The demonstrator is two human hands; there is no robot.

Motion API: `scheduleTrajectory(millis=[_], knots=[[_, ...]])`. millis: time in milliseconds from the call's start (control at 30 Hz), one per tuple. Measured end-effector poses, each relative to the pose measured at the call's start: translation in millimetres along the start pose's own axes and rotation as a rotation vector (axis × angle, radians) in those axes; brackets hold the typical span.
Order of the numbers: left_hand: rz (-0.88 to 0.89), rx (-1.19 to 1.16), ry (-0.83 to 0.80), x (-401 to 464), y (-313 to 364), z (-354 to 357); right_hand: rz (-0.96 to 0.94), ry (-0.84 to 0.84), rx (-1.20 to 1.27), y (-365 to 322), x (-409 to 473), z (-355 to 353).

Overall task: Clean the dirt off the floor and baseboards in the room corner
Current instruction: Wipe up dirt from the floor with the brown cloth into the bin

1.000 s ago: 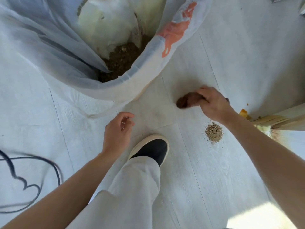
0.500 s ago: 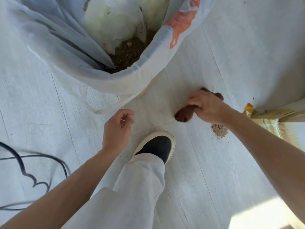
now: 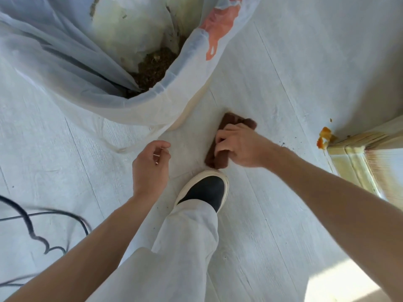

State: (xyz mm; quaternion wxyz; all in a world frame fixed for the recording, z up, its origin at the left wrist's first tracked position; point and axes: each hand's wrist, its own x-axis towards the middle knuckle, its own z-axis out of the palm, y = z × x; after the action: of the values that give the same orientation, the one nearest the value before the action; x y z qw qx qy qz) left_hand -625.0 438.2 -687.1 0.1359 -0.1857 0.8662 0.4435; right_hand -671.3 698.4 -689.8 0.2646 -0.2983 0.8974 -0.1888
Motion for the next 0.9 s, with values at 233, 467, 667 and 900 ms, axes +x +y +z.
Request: scheduleTrajectory(millis=[233,467,667,900], knots=[[0.131,0.025,-0.144,-7,17,20,0.161,0.290,0.041,27,2,-22],[0.165,-0.025,-0.235,-8,33,36,0.197,0.297,0.082,-2,-46,7],[0.216,-0.028,-0.351,-21,51,62,0.589,0.786,0.930,-38,-162,4],[0.310,0.043,-0.497,-23,70,83,1.564,1.063,1.153,-78,-289,126]])
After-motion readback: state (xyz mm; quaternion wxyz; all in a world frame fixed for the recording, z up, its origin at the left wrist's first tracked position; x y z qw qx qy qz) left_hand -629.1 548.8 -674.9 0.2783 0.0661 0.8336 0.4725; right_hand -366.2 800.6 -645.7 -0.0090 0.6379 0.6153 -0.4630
